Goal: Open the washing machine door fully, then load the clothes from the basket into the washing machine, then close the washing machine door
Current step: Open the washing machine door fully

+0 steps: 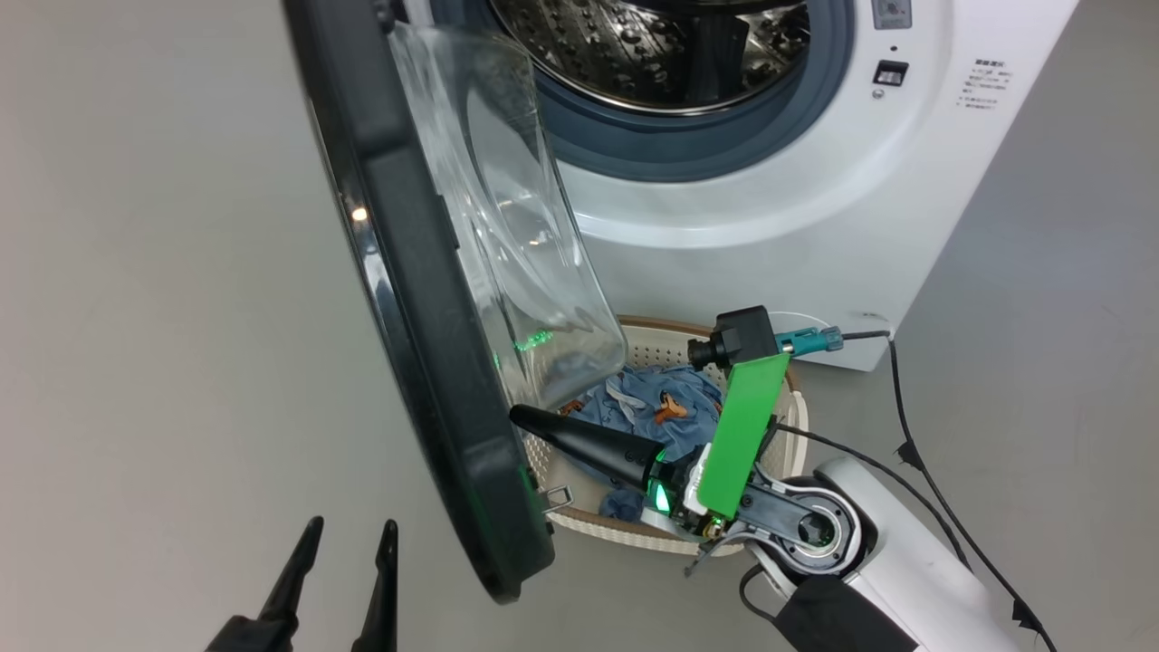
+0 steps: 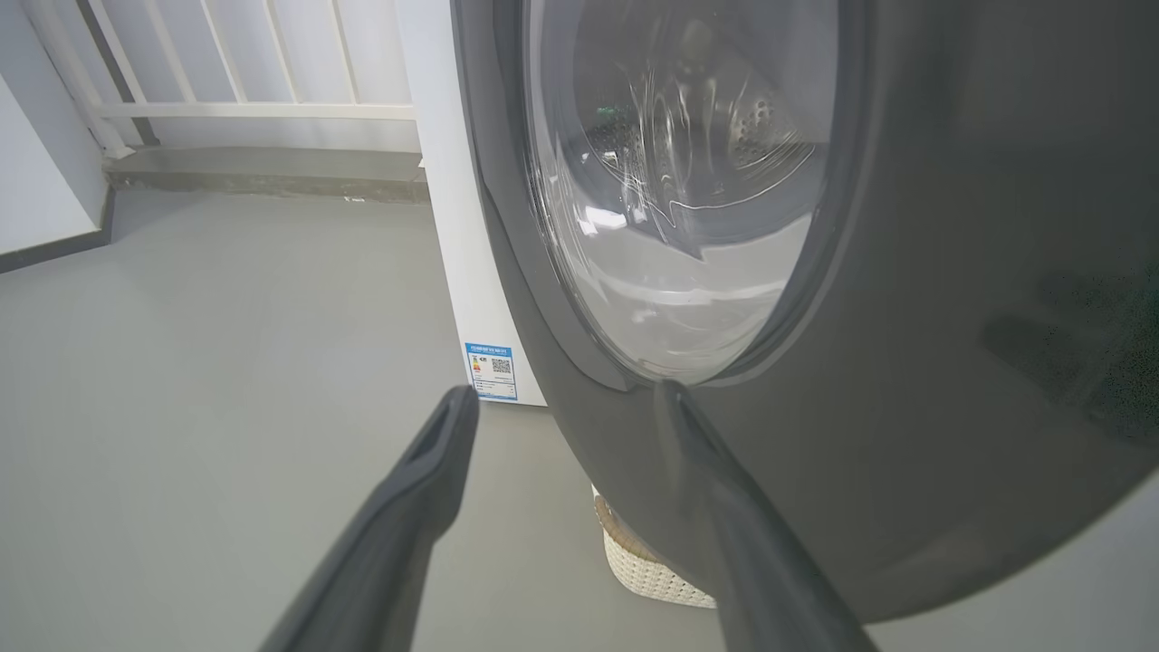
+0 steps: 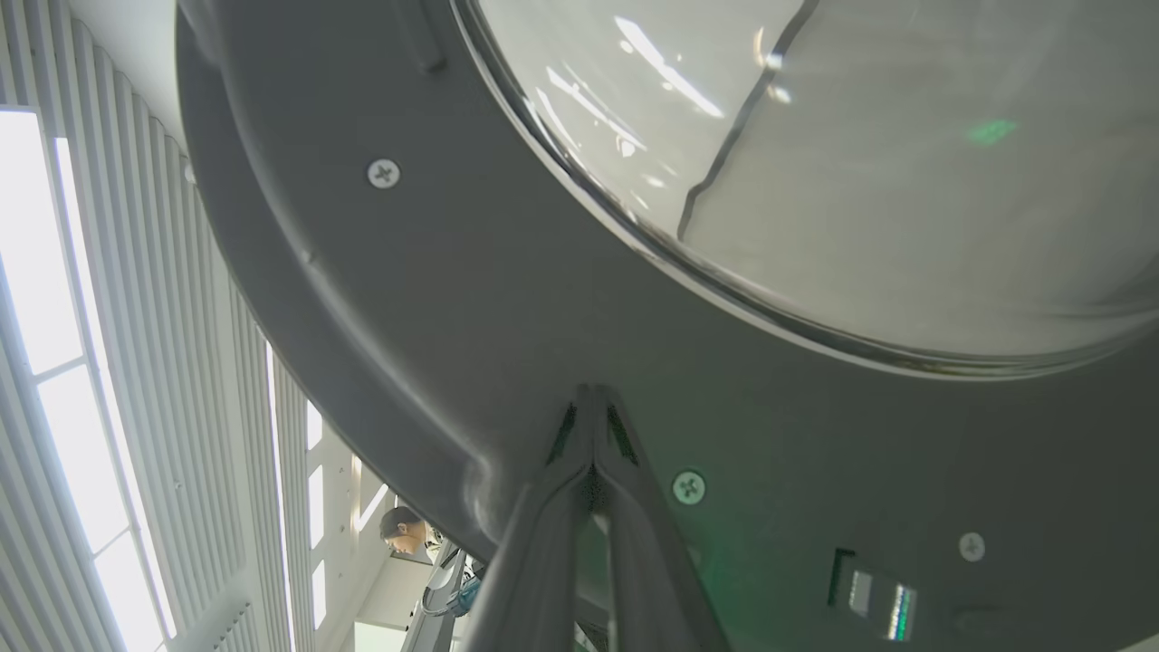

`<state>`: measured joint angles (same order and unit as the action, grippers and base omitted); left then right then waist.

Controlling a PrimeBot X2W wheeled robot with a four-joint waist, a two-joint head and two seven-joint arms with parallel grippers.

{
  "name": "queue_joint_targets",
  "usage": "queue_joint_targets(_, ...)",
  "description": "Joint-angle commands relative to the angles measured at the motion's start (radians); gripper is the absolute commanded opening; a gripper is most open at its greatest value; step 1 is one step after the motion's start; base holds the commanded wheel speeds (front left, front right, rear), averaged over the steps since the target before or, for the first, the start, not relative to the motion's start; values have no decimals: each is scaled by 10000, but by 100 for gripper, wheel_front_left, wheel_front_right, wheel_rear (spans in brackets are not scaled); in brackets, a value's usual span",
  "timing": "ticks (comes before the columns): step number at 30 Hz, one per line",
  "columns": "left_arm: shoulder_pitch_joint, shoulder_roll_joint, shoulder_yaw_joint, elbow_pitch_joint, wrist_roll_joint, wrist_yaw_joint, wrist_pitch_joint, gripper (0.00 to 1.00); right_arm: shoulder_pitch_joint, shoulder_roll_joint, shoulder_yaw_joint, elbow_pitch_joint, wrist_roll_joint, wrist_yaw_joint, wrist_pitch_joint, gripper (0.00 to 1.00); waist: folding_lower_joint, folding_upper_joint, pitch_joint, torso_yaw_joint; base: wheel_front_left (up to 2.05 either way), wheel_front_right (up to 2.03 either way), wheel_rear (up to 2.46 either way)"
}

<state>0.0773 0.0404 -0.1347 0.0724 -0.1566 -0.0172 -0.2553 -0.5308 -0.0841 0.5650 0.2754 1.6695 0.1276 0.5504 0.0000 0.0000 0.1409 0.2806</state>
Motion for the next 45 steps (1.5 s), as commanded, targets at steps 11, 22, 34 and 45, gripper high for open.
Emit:
queue_joint_targets(11, -60, 99, 239, -293, -140, 59, -65, 100, 140, 338, 816, -177, 373, 31, -759, 0, 0, 0, -291, 226, 0, 0, 0)
queue_joint_targets(22, -87, 99, 610, -332, -117, 175, -65, 100, 446, 250, 732, -534, -721, 31, -1797, 31, 0, 0, -567, -97, 0, 0, 0)
queue_joint_targets(34, -23, 98, 1350, -400, -193, 389, -65, 100, 794, -2390, 1729, -1983, -3895, 31, -6556, 100, 0, 0, -823, -691, 0, 0, 0)
queue_joint_targets(45, 347, 98, 1802, -504, -31, 366, -65, 100, 2826, -3513, -1302, -1737, -8310, 31, -8118, 100, 0, 0, -1112, -1562, 0, 0, 0)
